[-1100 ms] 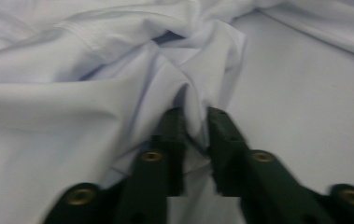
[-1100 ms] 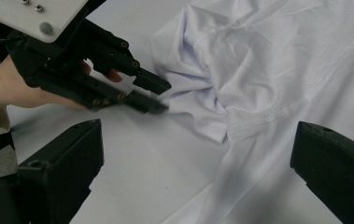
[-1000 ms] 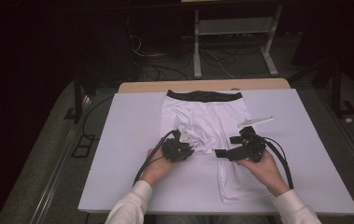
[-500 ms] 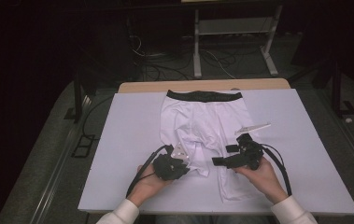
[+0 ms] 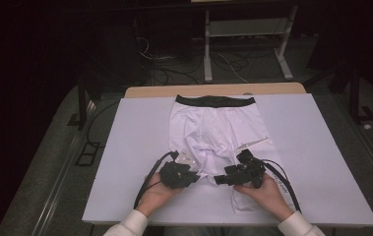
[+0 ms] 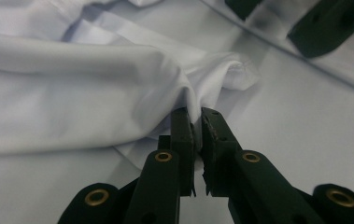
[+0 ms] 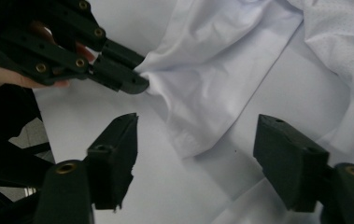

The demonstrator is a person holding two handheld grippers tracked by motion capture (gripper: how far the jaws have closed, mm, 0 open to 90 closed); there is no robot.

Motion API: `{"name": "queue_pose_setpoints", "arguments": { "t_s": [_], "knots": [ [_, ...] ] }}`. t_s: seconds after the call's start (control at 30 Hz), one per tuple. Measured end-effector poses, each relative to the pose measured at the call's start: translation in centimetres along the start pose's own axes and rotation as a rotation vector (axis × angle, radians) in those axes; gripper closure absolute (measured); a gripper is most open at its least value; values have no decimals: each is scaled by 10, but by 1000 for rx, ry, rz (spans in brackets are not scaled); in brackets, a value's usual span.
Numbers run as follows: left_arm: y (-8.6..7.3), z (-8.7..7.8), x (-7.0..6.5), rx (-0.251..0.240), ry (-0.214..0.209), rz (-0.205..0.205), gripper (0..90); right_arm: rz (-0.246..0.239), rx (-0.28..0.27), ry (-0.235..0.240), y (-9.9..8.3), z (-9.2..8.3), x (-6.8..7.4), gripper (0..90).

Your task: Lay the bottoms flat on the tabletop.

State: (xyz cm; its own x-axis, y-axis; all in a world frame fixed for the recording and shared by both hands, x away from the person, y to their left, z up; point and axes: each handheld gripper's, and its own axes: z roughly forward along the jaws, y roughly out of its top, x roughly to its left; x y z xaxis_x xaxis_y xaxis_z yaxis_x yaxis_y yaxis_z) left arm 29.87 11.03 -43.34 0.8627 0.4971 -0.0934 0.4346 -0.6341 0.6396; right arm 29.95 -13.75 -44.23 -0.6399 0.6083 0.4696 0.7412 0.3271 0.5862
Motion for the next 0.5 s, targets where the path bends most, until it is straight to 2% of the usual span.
{"name": "queue_pose_setpoints", "arguments": {
  "t_s": [0.2,0.3,0.5],
  "knots": [
    [13,4,15,-30,-33,-43,833,-53,-8,-25,4,4,-2,423],
    [16,5,19,-41,-32,-58,833,-37,-15,-31,7,7,-6,465],
    [18,7,21,-34,-36,-57,833,-49,-14,-51,11,10,-7,485]
  ]
}}
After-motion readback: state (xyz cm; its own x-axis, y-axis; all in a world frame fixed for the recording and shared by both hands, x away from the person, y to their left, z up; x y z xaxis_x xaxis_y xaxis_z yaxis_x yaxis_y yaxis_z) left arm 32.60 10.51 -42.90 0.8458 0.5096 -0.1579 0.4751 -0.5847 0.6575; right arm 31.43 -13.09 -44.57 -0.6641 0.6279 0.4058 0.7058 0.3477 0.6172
